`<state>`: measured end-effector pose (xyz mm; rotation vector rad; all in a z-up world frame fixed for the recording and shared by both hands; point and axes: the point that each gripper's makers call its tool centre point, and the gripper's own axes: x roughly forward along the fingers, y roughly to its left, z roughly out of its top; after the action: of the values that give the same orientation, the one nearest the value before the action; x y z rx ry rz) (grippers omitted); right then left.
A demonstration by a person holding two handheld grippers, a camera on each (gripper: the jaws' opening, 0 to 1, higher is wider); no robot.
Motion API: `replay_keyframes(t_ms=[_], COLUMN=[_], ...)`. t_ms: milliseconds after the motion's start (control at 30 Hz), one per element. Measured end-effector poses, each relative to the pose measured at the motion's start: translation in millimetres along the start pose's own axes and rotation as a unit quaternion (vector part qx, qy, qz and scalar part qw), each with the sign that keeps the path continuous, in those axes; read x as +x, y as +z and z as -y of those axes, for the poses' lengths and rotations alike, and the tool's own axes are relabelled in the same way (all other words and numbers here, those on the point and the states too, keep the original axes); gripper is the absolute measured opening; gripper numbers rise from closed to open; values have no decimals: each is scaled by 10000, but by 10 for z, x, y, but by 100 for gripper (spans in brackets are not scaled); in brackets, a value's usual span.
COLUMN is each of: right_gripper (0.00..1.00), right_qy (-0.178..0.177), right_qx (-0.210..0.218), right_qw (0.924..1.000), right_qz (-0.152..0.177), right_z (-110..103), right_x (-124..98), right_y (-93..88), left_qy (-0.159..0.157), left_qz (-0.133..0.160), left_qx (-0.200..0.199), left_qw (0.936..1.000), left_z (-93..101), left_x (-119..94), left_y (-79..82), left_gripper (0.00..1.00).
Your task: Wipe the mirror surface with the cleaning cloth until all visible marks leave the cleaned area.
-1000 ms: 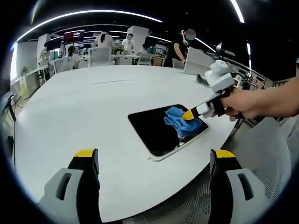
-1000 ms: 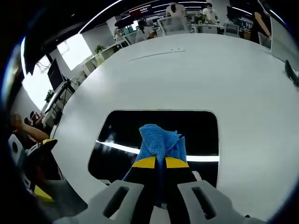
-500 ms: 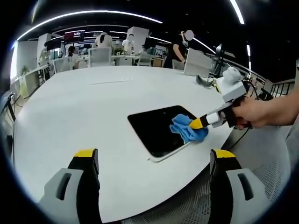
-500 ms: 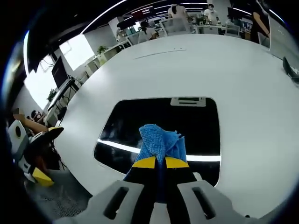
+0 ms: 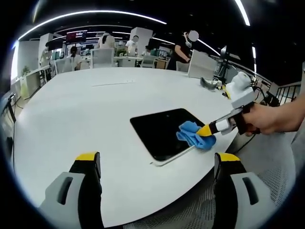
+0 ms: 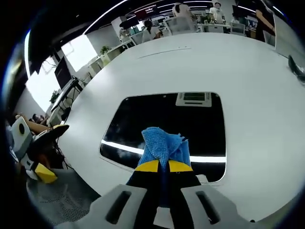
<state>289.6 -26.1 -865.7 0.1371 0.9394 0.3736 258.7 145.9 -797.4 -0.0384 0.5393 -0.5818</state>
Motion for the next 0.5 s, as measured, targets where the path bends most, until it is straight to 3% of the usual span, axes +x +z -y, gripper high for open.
replay_keyframes(t_ms=[500], right_gripper=[0], right_qy=[101], right_qx=[-7], right_qw=[9999], right_qz=[-115], right_z=[49], right_x=[-13], right_y=[10], left_qy=[-19], left_qz=[-22], left_qx=[-12], left_qw=[10000], left_z=[11], left_x=[4], left_y=[-7], left_gripper=[99])
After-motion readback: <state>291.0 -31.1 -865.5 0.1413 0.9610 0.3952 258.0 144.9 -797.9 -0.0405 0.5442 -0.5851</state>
